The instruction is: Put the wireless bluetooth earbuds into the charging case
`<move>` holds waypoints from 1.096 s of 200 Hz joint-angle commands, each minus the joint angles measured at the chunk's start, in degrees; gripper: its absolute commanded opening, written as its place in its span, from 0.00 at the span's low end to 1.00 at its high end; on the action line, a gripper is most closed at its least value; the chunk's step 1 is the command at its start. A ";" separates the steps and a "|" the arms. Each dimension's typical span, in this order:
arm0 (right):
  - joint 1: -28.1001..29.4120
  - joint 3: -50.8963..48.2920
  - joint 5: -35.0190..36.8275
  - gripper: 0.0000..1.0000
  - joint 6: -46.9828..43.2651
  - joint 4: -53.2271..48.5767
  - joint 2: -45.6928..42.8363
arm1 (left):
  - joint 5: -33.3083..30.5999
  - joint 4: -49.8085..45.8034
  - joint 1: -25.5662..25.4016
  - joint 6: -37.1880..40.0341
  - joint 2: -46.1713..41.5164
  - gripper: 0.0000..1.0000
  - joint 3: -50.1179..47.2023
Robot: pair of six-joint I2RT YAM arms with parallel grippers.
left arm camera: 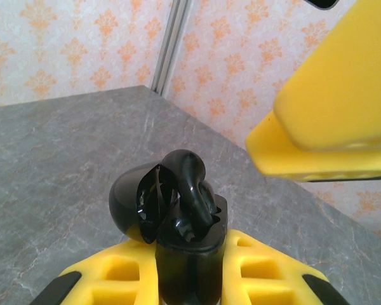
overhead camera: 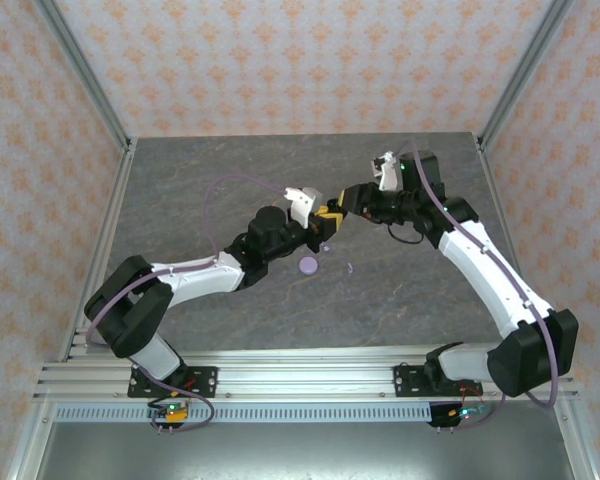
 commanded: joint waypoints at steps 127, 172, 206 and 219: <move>1.57 11.72 1.69 0.27 -9.75 -12.85 1.52 | 6.50 1.26 -0.49 4.76 -7.28 0.08 -1.56; 3.65 13.24 3.96 0.27 -10.43 -14.09 3.30 | 6.84 -0.15 -0.66 5.28 -7.72 0.08 -1.09; 3.64 13.52 4.21 0.26 -10.57 -14.36 3.43 | 6.84 -1.42 -0.72 5.83 -7.99 0.07 -0.74; 3.68 13.69 4.28 0.27 -10.80 -14.59 3.54 | 6.86 -1.77 -0.75 5.99 -7.98 0.07 -0.54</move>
